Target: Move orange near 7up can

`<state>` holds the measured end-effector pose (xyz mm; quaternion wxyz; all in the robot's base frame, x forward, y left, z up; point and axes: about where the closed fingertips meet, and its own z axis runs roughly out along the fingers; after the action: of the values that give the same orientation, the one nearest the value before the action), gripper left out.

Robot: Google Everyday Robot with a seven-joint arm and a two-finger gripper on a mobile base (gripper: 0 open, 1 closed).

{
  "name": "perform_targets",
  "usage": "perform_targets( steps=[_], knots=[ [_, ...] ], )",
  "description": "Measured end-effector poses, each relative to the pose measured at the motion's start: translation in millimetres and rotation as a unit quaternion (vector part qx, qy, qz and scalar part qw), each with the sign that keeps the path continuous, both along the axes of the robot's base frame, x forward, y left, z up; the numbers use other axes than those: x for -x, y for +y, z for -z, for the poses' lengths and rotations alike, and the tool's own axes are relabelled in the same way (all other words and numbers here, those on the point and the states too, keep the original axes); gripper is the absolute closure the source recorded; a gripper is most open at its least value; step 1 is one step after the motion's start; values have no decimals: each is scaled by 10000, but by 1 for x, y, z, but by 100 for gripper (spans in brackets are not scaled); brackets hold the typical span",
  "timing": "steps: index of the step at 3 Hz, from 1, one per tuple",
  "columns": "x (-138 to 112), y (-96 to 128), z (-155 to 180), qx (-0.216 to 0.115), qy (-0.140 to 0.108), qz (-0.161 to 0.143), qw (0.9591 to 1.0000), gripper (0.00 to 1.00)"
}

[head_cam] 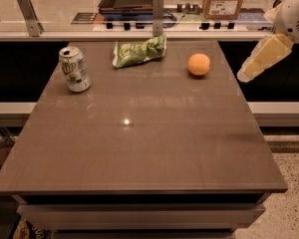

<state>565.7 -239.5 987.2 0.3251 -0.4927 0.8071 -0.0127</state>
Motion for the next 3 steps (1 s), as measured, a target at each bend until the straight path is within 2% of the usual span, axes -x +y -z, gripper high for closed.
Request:
perform_targets(
  steps=[2, 3],
  knots=[
    [-79, 5, 29, -496, -86, 437, 9978, 0],
    [-79, 5, 29, -496, -86, 436, 9978, 0]
  ],
)
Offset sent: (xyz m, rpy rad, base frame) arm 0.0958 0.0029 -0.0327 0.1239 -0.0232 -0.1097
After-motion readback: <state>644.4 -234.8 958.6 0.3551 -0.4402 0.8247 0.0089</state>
